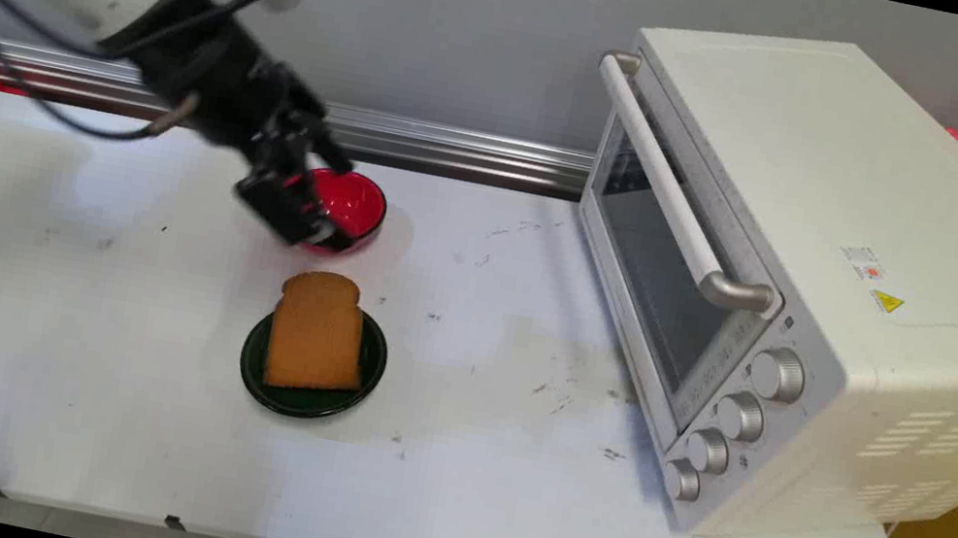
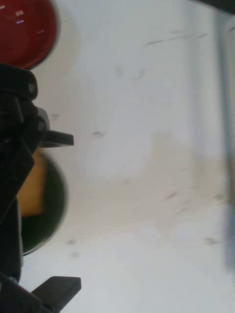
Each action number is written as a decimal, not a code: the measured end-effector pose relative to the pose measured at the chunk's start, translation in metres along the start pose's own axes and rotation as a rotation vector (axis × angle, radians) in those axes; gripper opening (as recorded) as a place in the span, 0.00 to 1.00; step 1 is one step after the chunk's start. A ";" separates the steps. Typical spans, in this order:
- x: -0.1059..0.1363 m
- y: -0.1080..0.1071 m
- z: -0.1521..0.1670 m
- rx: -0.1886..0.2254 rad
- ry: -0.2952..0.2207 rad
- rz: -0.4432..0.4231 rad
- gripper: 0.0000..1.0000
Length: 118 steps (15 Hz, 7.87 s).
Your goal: Open the oven
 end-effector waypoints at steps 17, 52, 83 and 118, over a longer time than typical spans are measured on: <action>0.113 -0.036 0.026 0.063 0.234 -0.007 1.00; 0.159 -0.077 0.062 0.026 0.210 -0.061 0.00; 0.192 -0.085 0.127 -0.027 0.254 0.049 0.00; 0.097 -0.098 0.135 0.004 0.084 0.078 0.00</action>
